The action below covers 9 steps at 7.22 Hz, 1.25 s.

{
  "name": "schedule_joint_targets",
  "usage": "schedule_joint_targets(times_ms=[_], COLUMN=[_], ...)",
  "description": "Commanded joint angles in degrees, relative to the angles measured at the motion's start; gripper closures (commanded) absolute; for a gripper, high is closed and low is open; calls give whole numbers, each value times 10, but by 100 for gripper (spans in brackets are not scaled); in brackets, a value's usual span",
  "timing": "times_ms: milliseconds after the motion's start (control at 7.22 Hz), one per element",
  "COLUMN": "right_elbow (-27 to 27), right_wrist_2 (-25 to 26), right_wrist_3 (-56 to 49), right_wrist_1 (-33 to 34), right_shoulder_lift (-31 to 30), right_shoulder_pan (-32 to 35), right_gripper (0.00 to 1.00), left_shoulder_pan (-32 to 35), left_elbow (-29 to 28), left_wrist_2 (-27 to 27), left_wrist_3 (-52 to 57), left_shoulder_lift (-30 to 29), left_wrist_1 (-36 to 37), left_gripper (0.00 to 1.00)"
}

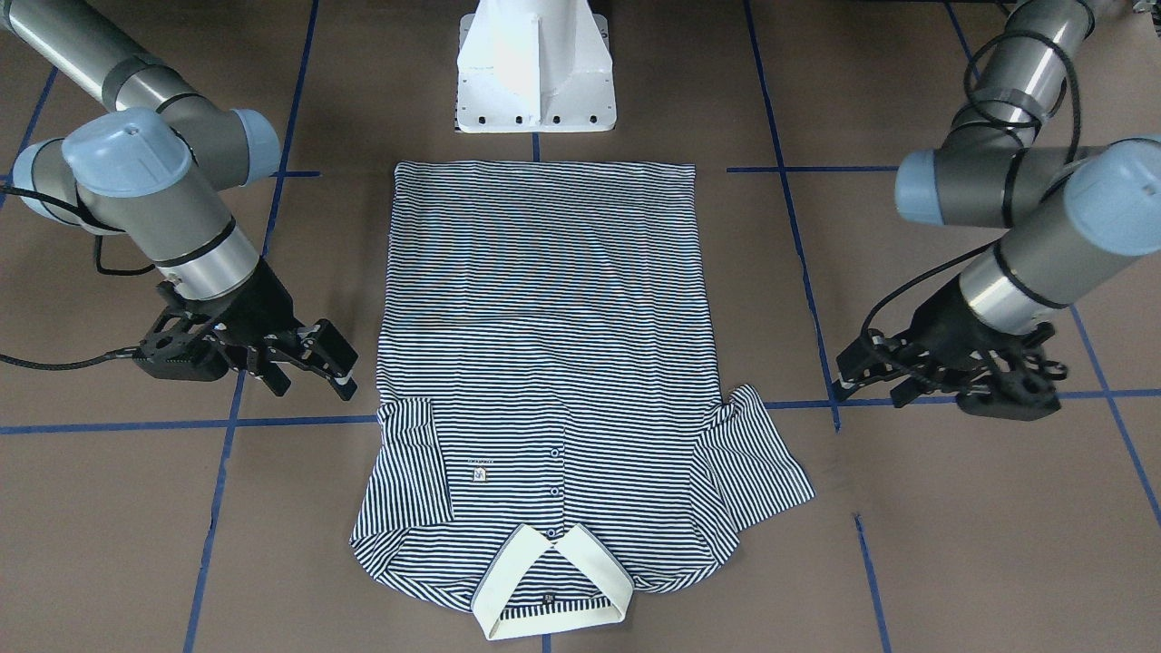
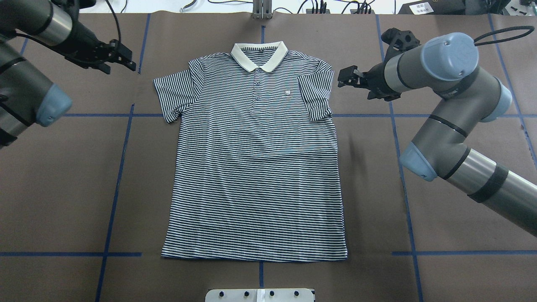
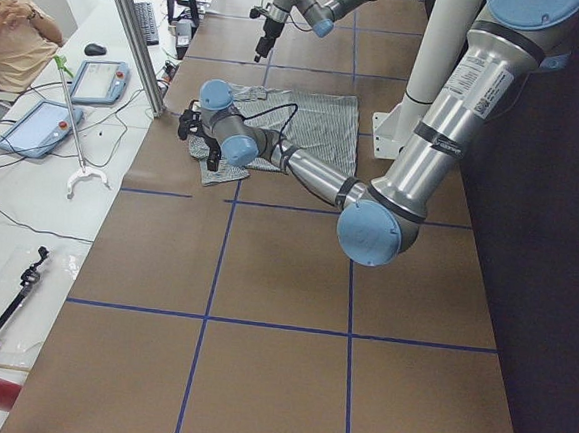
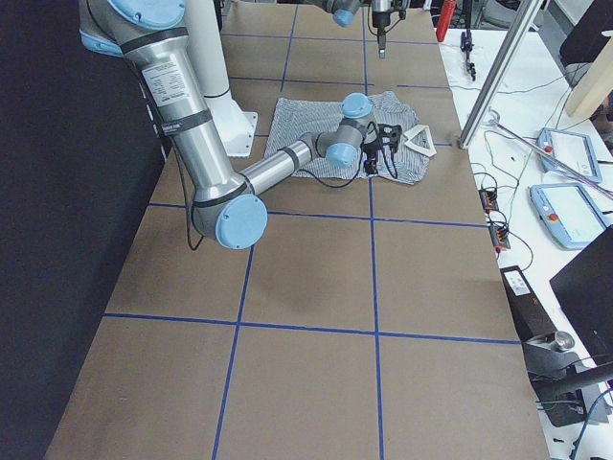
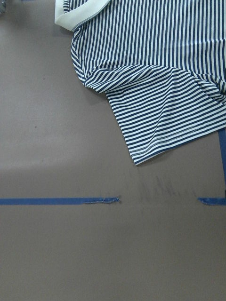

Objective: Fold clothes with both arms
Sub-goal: 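Reach the left gripper to the sleeve nearest it while right gripper withdraws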

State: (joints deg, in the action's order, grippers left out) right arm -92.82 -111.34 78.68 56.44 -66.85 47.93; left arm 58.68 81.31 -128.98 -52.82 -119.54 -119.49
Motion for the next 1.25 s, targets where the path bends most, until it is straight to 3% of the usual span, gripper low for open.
schedule_joint_targets(times_ms=[0, 138, 277, 554, 831, 969, 1107], right_elbow=[-31, -29, -32, -29, -32, -31, -27], right_wrist_2=[-23, -23, -22, -20, -19, -19, -14], right_wrist_3=[-20, -29, -27, -23, -22, -22, -22], right_wrist_1=[-11, -55, -89, -110, -110, -110, -110], right_shoulder_lift=[-48, -70, -98, -110, -110, -110, -110], right_shoulder_pan=[8, 7, 7, 6, 6, 5, 2], right_gripper=[0, 0, 0, 0, 0, 0, 0], left_shoulder_pan=[-51, -62, -74, -77, -77, -76, -77], left_elbow=[-159, -207, -218, -236, -235, -235, -236], left_wrist_2=[70, 104, 140, 155, 156, 156, 179], left_wrist_3=[-2, -2, -2, -2, -1, -1, -1], left_shoulder_lift=[-65, -81, -81, -88, -92, -92, -92], left_wrist_1=[-113, -149, -150, -151, -151, -151, -152], left_gripper=[22, 26, 28, 48, 59, 67, 89])
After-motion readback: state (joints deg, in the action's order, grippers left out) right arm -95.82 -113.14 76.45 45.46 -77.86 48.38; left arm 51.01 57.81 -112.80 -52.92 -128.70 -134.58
